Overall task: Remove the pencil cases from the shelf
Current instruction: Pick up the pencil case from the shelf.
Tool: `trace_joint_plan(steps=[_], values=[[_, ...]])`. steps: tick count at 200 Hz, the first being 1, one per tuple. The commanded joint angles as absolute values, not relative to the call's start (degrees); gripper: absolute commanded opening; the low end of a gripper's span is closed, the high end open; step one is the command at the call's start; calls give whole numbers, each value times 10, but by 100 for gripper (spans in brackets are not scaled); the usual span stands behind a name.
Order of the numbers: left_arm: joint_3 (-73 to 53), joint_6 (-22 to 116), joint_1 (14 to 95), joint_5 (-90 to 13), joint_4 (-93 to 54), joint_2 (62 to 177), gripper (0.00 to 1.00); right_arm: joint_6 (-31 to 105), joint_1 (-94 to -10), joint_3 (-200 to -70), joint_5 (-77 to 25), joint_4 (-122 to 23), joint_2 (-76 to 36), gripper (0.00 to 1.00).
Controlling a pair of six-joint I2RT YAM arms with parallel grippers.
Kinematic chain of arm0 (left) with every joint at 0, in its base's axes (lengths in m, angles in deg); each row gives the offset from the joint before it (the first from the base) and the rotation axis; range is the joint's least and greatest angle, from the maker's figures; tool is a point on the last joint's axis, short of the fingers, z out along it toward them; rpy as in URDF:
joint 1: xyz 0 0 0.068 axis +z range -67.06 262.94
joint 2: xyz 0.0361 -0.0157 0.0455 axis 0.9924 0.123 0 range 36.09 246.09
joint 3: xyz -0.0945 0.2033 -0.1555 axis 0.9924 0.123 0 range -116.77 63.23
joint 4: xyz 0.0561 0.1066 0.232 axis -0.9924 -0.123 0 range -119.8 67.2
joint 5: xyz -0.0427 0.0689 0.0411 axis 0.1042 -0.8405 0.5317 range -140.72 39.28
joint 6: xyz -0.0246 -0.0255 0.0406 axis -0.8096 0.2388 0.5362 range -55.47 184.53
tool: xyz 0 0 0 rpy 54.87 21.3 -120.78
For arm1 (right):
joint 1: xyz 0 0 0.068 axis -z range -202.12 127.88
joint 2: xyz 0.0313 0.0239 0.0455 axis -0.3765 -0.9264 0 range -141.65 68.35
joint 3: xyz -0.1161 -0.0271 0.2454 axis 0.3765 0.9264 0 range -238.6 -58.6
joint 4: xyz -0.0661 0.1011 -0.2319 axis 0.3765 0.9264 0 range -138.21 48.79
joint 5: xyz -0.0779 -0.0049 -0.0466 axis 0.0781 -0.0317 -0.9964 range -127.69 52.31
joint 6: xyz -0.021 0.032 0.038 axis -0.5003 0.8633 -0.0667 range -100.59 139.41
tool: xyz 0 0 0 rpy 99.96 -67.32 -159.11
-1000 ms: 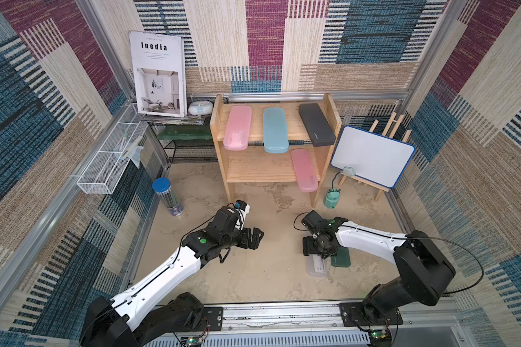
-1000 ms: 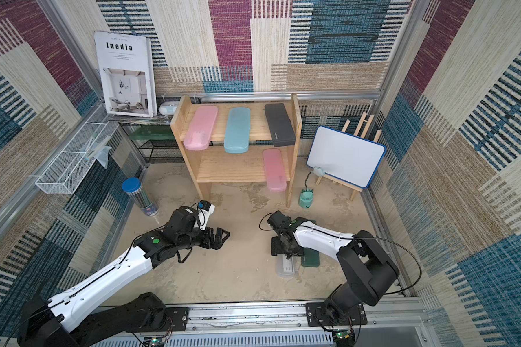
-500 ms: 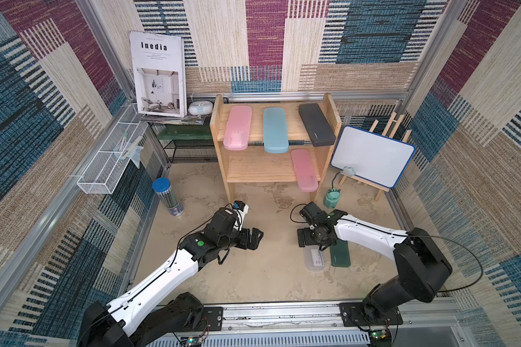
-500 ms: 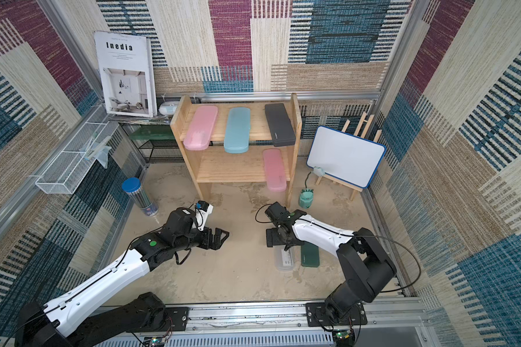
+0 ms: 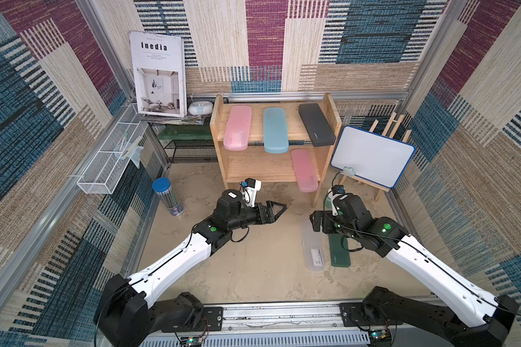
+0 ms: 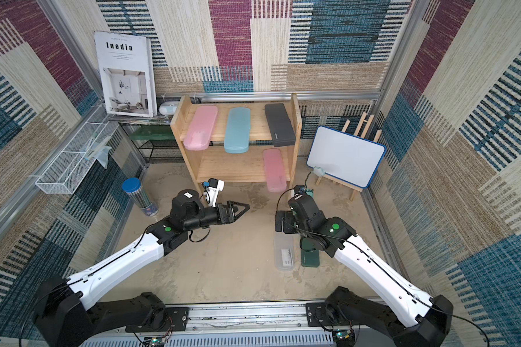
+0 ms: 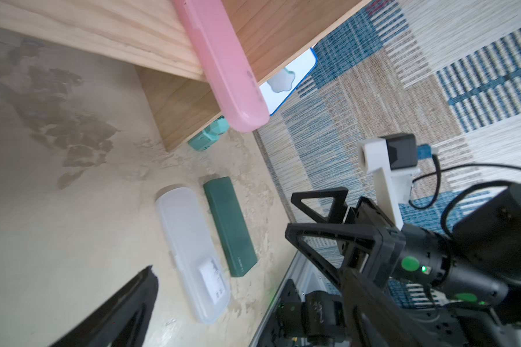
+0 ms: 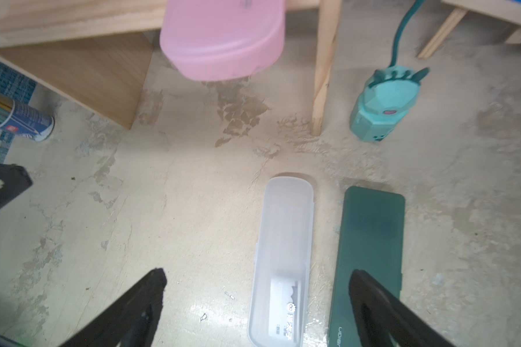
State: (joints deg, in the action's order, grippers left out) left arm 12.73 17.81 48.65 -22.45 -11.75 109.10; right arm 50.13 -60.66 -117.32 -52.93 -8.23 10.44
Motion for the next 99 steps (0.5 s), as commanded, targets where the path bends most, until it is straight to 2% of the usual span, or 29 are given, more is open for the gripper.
trace_joint_plan(steps=[1,99], values=[[113,86,484,-188,31,1142,99,504,-599,-1183,-573,-59,122,100],[-30,33,460,-209,107,1379,97,491,-571,-1221,-572,-19,132,100]])
